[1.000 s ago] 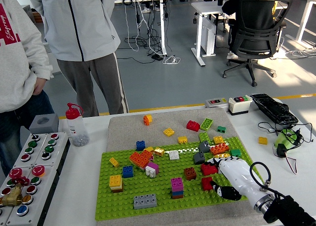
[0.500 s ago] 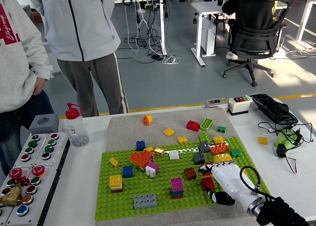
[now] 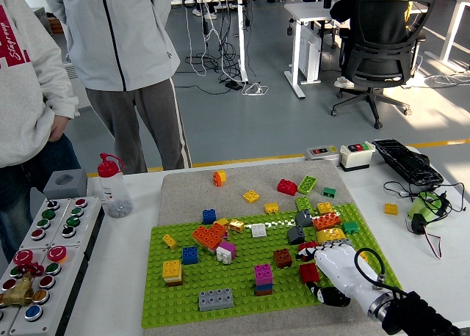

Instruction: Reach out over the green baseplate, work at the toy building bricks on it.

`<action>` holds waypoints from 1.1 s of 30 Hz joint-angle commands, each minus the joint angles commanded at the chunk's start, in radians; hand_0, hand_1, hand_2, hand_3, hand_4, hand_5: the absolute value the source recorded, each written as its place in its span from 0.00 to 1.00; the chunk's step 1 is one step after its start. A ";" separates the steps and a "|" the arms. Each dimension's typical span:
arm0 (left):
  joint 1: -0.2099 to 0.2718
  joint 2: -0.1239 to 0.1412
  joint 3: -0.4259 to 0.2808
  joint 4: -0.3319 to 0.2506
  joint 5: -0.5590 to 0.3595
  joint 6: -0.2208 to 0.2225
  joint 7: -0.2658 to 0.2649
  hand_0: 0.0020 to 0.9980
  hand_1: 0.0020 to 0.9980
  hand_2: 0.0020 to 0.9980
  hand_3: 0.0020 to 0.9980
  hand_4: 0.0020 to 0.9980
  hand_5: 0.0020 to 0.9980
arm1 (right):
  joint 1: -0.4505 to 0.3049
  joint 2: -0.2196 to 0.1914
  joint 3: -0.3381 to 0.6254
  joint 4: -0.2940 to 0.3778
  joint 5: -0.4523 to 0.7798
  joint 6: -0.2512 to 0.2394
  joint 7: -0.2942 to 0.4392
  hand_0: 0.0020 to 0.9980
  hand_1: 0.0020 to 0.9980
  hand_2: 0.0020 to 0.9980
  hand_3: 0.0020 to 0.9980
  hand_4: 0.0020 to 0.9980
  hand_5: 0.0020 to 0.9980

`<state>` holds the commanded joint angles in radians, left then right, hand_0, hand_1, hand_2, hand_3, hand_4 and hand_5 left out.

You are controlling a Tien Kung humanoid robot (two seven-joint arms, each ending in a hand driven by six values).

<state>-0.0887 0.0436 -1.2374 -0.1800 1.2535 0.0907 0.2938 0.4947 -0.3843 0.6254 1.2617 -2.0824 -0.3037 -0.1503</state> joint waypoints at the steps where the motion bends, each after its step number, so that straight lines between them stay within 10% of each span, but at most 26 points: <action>1: 0.000 0.000 0.000 0.000 0.000 0.000 0.000 0.70 0.72 0.71 0.64 0.38 1.00 | 0.000 0.000 -0.001 -0.002 0.000 0.000 0.001 0.61 0.66 0.66 0.69 0.65 0.15; 33: -0.002 0.000 0.007 0.000 -0.008 -0.001 -0.001 0.70 0.72 0.71 0.64 0.38 1.00 | 0.020 0.011 -0.009 -0.068 -0.012 -0.029 0.032 0.45 0.58 0.60 0.60 0.59 0.12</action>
<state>-0.0904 0.0437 -1.2307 -0.1800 1.2458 0.0895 0.2925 0.5145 -0.3728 0.6166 1.1941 -2.0946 -0.3322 -0.1180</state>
